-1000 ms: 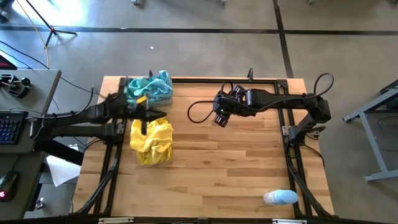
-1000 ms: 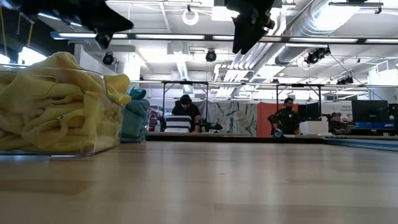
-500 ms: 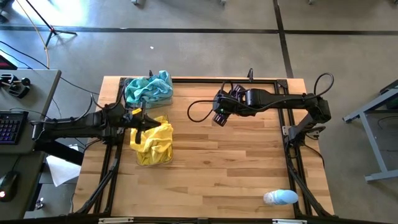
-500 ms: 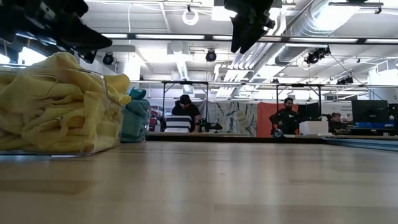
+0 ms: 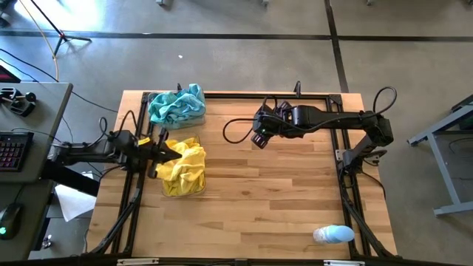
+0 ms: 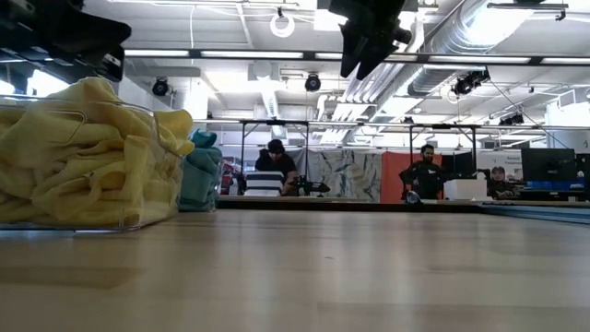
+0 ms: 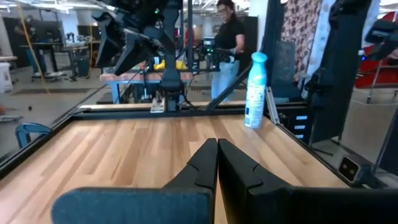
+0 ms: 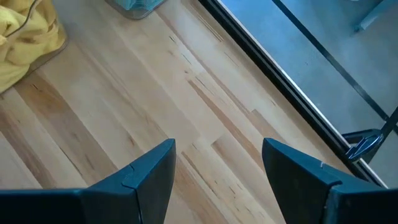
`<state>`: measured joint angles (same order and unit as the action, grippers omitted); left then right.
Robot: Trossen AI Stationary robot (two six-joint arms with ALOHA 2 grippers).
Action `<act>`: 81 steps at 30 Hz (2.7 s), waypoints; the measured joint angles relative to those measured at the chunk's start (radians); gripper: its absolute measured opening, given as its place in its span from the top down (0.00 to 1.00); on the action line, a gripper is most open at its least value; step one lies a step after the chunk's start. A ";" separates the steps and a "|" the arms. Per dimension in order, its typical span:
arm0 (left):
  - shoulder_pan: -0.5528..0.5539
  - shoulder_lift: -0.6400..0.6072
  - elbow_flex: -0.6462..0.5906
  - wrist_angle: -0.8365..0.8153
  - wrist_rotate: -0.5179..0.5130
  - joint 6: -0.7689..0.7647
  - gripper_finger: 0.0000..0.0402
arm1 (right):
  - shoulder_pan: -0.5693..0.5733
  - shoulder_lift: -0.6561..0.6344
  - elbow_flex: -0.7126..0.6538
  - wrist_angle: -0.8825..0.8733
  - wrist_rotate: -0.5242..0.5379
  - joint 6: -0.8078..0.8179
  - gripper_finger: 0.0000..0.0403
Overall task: Sort microfiber towel by color & place in baskets
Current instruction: Return to Home Position
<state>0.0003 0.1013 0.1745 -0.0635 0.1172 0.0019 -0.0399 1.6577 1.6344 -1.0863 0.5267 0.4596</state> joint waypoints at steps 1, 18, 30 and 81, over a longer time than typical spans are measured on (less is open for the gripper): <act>-0.005 -0.021 0.000 -0.017 -0.001 0.000 1.00 | 0.000 0.000 0.000 0.000 0.000 0.011 0.41; -0.056 -0.097 -0.163 0.192 -0.071 0.038 1.00 | 0.000 0.000 0.000 0.005 0.001 0.015 0.41; -0.056 -0.097 -0.161 0.100 -0.153 0.114 1.00 | 0.000 0.000 0.000 0.006 0.002 0.014 0.41; -0.055 -0.090 -0.161 0.072 -0.151 0.080 1.00 | 0.061 -0.988 -1.458 1.250 -0.535 -0.328 1.00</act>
<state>-0.0547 0.0109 0.0139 0.0082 -0.0341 0.0822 0.0208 0.6695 0.1760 0.1633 -0.0087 0.1317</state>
